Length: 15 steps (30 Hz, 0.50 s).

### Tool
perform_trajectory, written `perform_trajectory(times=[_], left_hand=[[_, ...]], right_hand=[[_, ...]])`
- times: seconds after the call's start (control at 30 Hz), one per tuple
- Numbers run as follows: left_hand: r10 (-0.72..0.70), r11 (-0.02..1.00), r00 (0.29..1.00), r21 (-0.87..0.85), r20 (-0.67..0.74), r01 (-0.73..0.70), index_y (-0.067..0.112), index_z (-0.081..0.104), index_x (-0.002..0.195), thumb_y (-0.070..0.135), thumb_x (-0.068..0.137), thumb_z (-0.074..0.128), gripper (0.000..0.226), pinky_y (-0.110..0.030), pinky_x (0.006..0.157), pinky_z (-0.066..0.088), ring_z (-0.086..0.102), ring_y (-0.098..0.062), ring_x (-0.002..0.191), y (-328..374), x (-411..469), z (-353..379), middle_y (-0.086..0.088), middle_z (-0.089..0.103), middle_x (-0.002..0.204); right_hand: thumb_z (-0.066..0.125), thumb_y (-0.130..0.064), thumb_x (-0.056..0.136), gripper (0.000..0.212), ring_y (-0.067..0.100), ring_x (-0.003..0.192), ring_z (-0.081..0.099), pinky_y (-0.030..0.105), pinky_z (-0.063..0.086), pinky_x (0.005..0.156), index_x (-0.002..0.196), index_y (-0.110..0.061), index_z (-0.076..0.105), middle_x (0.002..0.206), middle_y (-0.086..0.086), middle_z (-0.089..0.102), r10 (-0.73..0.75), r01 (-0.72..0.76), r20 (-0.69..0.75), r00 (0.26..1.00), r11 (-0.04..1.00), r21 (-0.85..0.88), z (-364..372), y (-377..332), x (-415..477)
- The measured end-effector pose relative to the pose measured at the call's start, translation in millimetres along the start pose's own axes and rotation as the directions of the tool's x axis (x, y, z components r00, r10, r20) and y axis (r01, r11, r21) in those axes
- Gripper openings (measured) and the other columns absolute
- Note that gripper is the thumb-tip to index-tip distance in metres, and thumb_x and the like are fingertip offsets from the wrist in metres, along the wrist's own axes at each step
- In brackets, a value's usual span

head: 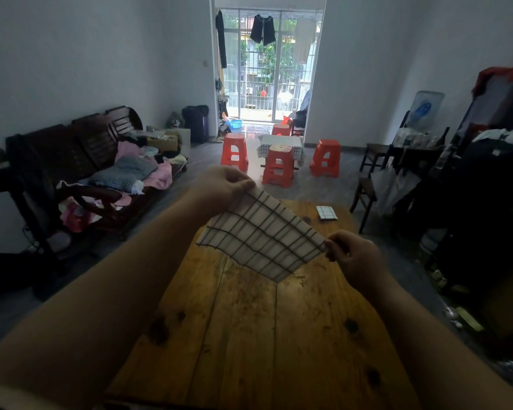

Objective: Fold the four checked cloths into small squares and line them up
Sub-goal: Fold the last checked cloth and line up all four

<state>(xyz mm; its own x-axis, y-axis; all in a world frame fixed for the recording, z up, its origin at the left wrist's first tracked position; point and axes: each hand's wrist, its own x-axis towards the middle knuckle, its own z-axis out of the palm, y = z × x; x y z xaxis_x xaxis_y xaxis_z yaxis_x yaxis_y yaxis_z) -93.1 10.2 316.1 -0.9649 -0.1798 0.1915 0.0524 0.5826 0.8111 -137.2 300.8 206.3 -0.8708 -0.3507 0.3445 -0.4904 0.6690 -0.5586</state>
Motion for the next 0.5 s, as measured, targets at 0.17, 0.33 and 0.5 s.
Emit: perform_trajectory(times=[0.17,0.33,0.5], left_hand=[[0.072,0.995,0.997,0.075,-0.012,-0.071,0.017,0.072,0.102,0.024,0.096,0.063,0.013,-0.033,0.083,0.053,0.066,-0.014,0.093,-2,1,5,0.001,0.071,0.098],[0.177,0.949,0.972,0.233,0.157,-0.211,0.016,0.072,0.100,0.022,0.094,0.066,0.010,-0.014,0.068,0.045,0.064,0.000,0.081,7,-10,32,0.013,0.066,0.085],[0.219,0.924,0.957,0.275,0.192,-0.267,0.019,0.073,0.094,0.025,0.094,0.066,0.009,-0.016,0.069,0.046,0.065,-0.002,0.079,9,-16,47,0.010,0.068,0.083]], right_hand=[[0.055,-0.033,0.099,0.008,0.008,0.083,0.062,0.033,0.056,0.070,0.099,-0.036,0.062,0.093,-0.012,0.065,0.064,-0.068,-0.029,0.998,0.986,-0.155,3,9,6],[0.059,-0.034,0.096,0.031,0.010,0.118,0.055,0.032,0.050,0.091,0.128,-0.032,0.058,0.129,-0.008,0.060,-0.055,0.052,-0.078,0.995,0.998,-0.040,14,-35,18],[0.056,-0.037,0.100,0.025,0.005,0.097,0.062,0.022,0.050,0.076,0.119,-0.023,0.066,0.109,-0.007,0.070,-0.158,0.155,0.013,0.987,0.981,0.116,23,-74,24]])
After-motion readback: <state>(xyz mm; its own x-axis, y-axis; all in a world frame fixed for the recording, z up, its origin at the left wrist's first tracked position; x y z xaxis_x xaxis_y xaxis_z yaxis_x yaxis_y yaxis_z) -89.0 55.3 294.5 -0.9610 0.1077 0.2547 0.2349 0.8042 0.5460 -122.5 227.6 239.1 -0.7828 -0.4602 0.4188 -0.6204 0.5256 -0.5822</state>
